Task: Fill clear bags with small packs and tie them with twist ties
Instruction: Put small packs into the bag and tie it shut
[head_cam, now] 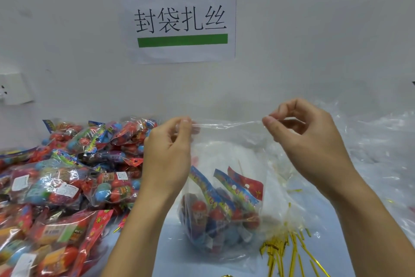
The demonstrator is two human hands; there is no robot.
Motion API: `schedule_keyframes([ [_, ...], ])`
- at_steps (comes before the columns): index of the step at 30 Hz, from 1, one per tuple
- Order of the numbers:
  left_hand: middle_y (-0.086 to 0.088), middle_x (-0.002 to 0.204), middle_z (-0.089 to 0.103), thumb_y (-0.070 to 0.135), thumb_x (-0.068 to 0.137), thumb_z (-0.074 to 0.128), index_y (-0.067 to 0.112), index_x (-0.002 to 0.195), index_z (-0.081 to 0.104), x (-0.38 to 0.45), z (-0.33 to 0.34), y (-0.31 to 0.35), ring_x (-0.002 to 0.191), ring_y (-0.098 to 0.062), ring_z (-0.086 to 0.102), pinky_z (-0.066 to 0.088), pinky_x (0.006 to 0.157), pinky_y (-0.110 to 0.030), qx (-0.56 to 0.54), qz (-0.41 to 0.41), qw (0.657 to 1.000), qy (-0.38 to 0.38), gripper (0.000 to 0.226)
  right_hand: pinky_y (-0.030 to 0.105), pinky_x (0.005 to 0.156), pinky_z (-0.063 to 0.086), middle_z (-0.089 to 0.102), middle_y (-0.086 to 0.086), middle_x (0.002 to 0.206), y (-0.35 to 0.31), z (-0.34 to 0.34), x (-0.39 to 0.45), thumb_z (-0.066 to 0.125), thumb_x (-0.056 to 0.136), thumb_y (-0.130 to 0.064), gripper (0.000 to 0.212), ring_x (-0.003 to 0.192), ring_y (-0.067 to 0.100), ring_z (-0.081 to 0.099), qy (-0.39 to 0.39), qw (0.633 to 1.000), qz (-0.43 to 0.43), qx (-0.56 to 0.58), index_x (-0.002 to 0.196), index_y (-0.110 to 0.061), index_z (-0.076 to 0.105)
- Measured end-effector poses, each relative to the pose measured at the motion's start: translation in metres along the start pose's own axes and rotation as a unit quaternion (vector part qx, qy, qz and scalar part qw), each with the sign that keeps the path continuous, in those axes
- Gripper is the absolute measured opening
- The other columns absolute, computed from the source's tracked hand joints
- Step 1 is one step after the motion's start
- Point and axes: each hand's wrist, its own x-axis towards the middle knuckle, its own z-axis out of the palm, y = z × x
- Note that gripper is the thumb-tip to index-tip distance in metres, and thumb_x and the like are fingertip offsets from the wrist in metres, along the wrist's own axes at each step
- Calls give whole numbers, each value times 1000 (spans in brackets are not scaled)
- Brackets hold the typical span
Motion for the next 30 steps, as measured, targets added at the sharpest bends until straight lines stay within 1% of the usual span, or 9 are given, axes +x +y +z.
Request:
schedule_keyframes([
  [3,9,82,74,24,104,48,18,86,74,0,-1,4,80,-6,69,51,72,-16,-28,6,1000,3,33,20,76,51,70,-13,106,4,-9,-1,76,81,-49,29,96,1,68,-29,999,14,20,104,-35,64],
  [6,9,85,75,22,104,47,17,88,73,-2,-2,7,83,-7,70,54,77,-24,-45,8,999,-19,32,27,88,50,60,-22,127,6,-15,-4,76,71,-64,54,115,0,60,-158,986,39,-30,121,-58,58],
  [8,8,88,75,18,104,47,16,87,71,-3,-3,9,84,-8,70,54,79,-28,-53,12,998,-30,30,26,91,49,59,-26,126,8,-12,-6,77,74,-54,36,118,-5,54,-218,971,40,-87,109,-55,66],
  [10,6,90,75,14,102,49,17,86,68,-3,-5,11,85,-8,70,54,80,-31,-64,16,997,-28,26,27,91,50,62,-20,115,7,-7,-5,80,81,-35,12,111,-5,55,-180,977,29,-114,88,-41,72],
  [12,6,90,76,13,102,49,19,85,64,-2,-6,13,84,-9,71,55,80,-34,-73,19,997,-15,24,25,84,51,64,-15,104,5,-4,-3,82,80,-24,18,105,-2,59,-110,987,5,-114,76,-31,65],
  [20,4,92,76,18,103,48,22,88,63,3,-8,7,87,-10,71,54,67,-20,-115,25,993,15,21,18,72,55,68,-7,105,-1,-1,-3,80,81,-22,25,97,7,67,-77,997,-15,-11,88,-25,56],
  [22,1,98,76,31,98,52,23,94,66,6,-11,3,93,-17,72,57,72,-28,-138,14,990,-18,16,21,72,54,68,-6,107,0,-2,-3,81,81,-25,26,96,10,69,-75,997,-5,11,91,-30,57],
  [26,1,117,73,70,73,65,30,114,66,14,-39,-13,112,-18,67,47,97,-44,-168,-23,977,-127,57,26,80,55,71,-10,109,8,-12,-2,77,69,-49,45,97,9,72,-85,994,35,64,111,-40,61],
  [30,20,139,57,80,45,80,41,140,46,7,-60,-29,130,-1,52,37,114,-44,6,-81,939,-335,108,43,96,56,73,-13,113,30,-35,-3,75,65,-61,57,102,9,72,-143,982,114,39,119,-48,62],
])
